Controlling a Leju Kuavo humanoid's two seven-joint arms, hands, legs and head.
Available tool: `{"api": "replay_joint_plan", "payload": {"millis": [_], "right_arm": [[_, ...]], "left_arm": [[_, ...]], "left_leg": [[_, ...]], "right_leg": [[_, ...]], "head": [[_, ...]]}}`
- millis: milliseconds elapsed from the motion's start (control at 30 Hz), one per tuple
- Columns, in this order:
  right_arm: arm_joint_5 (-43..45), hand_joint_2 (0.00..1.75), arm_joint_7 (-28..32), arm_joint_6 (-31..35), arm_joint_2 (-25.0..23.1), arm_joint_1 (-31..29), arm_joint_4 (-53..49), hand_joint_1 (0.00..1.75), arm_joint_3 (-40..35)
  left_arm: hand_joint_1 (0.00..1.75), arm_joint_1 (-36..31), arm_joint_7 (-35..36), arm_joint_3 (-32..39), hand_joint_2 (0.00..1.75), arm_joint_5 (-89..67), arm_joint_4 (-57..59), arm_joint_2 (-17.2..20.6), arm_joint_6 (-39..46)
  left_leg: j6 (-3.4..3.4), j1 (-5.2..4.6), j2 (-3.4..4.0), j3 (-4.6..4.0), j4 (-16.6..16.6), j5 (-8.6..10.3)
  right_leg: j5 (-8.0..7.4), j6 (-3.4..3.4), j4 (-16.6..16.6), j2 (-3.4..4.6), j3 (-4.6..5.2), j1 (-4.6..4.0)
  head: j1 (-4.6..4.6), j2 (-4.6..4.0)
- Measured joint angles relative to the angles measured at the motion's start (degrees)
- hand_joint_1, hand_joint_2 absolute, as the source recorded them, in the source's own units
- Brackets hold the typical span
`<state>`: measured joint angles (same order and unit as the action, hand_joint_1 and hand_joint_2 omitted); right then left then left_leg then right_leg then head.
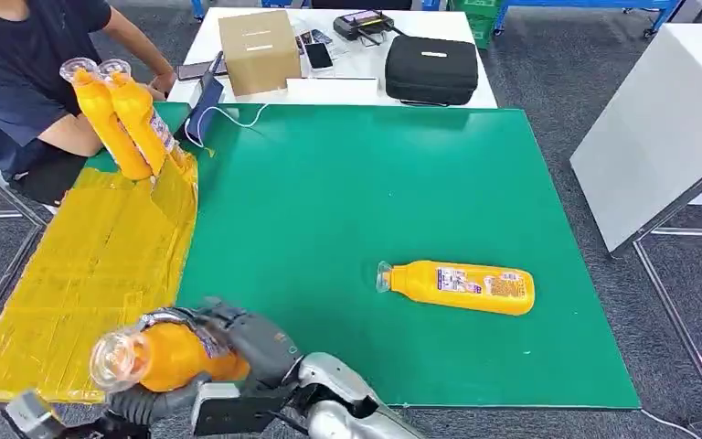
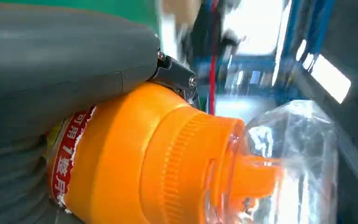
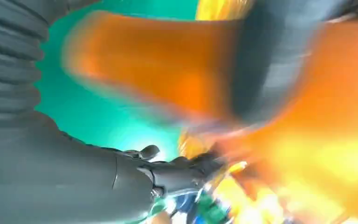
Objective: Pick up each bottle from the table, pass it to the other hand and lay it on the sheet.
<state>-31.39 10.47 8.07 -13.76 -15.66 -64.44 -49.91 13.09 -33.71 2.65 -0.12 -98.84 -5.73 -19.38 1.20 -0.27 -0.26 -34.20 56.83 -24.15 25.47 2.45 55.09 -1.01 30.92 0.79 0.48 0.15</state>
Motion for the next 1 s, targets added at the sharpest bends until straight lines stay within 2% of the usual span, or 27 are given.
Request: {"api": "replay_joint_plan", "payload": {"millis": [267,433,600,700,867,933,1000], "right_arm": [[-0.81,0.00,0.31,-0.02,7.12,5.87,-14.14,0.00,8.39],[-0.83,0.00,0.35,-0.13,8.74,7.17,-17.85,0.00,9.94],[-1.79,0.00,0.39,-0.15,9.74,8.21,-19.73,0.00,10.44],[-2.21,0.00,0.42,-0.07,10.46,8.99,-20.95,0.00,10.51],[-1.64,0.00,1.53,0.13,12.03,10.01,-23.53,0.00,10.90],[-0.43,0.00,2.32,0.13,13.00,10.19,-24.65,0.00,11.16],[0.86,0.00,3.00,0.00,13.96,10.26,-25.57,0.00,11.69]], "left_arm": [[1.75,-0.97,-2.88,9.79,1.75,-4.56,-0.89,-1.53,2.57],[1.75,-1.10,-3.19,11.75,1.75,-5.37,-0.89,-2.25,2.88],[1.75,-1.50,-4.35,12.74,1.75,-11.23,-0.89,-2.84,8.61],[1.75,-2.32,-4.61,13.00,1.75,-20.99,-0.57,-2.86,18.55],[1.75,-3.70,-4.00,12.19,1.75,-48.69,2.21,-2.71,44.76],[1.75,-4.52,-0.49,11.07,1.75,-61.75,4.55,-2.64,54.19],[1.75,-5.02,4.67,9.99,1.75,-78.03,6.40,-2.62,57.94]], "left_leg": [[0.00,-0.02,0.01,-0.02,0.00,0.00],[0.00,-0.01,0.02,-0.02,0.00,0.00],[0.00,-0.01,0.02,-0.01,0.00,0.00],[0.00,-0.01,0.01,-0.01,0.00,0.00],[0.00,-0.02,0.01,-0.01,0.01,0.00],[0.00,-0.04,-0.02,-0.01,0.01,0.00],[0.00,-0.04,-0.02,-0.02,0.01,0.00]], "right_leg": [[-0.03,0.02,0.00,-0.02,0.00,0.00],[-0.02,0.01,0.00,-0.01,0.02,0.00],[-0.02,0.01,0.00,-0.02,0.01,0.00],[-0.02,0.01,0.00,-0.02,0.01,0.00],[-0.02,0.02,0.00,-0.02,0.02,0.01],[-0.02,0.02,-0.01,-0.04,0.01,0.03],[-0.03,0.02,-0.01,-0.04,0.00,0.03]], "head": [[0.02,0.00],[0.02,0.00],[0.00,0.00],[0.00,0.00],[0.02,0.00],[0.00,0.00],[0.02,0.00]]}}
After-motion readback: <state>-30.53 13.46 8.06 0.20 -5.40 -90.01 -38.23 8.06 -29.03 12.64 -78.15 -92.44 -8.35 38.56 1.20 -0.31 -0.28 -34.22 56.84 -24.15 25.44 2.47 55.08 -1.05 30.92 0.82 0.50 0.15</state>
